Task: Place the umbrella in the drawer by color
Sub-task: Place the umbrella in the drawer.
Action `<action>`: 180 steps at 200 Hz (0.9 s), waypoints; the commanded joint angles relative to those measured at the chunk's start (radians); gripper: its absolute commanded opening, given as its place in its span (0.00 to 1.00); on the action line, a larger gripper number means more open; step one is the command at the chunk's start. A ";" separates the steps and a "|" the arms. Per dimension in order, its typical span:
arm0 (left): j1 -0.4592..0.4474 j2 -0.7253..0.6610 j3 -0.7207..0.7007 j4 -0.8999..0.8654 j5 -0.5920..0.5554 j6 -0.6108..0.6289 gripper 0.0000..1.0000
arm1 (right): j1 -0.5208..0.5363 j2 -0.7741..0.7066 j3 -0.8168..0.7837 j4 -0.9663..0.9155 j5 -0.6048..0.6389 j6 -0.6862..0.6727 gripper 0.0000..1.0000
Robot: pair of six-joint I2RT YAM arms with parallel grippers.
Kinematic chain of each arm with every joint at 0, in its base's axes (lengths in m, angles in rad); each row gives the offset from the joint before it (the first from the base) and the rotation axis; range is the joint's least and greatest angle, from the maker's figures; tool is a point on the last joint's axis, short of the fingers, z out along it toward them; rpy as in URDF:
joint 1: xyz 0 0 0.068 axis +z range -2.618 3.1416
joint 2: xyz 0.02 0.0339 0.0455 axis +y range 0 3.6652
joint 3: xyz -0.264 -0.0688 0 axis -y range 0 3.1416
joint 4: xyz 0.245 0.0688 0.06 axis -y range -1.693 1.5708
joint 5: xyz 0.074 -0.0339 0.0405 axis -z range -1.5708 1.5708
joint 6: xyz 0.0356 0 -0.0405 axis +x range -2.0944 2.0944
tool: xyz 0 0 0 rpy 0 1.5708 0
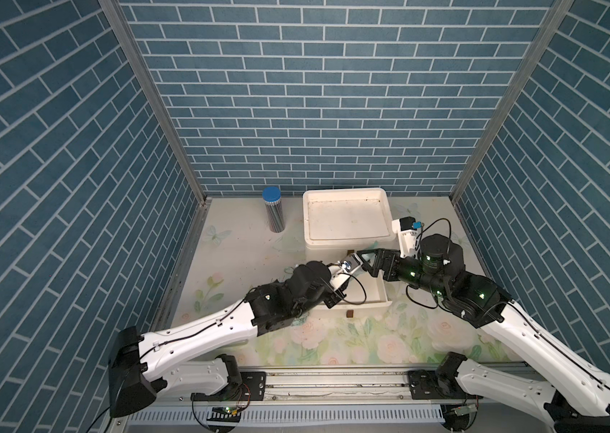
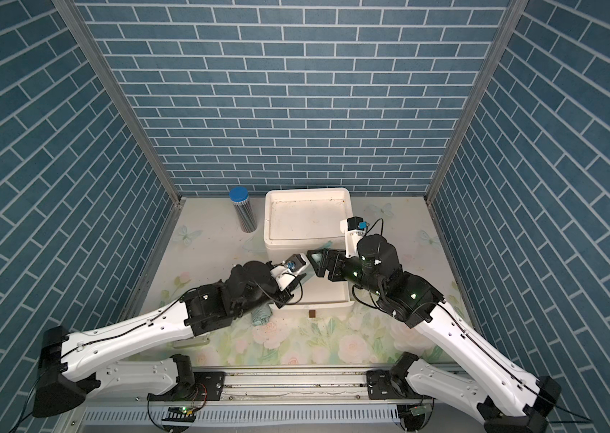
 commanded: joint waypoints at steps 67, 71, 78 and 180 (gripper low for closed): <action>0.138 0.032 0.128 -0.104 0.828 -0.107 0.00 | -0.043 -0.163 -0.146 0.237 -0.333 -0.304 0.91; 0.138 0.028 0.126 -0.104 0.830 -0.107 0.00 | -0.047 -0.163 -0.140 0.236 -0.339 -0.307 0.90; 0.139 0.022 0.123 -0.104 0.829 -0.107 0.00 | -0.056 -0.162 -0.132 0.235 -0.357 -0.311 0.90; 0.164 0.035 0.123 -0.152 0.788 -0.101 0.00 | -0.112 -0.132 -0.096 0.178 -0.528 -0.328 0.54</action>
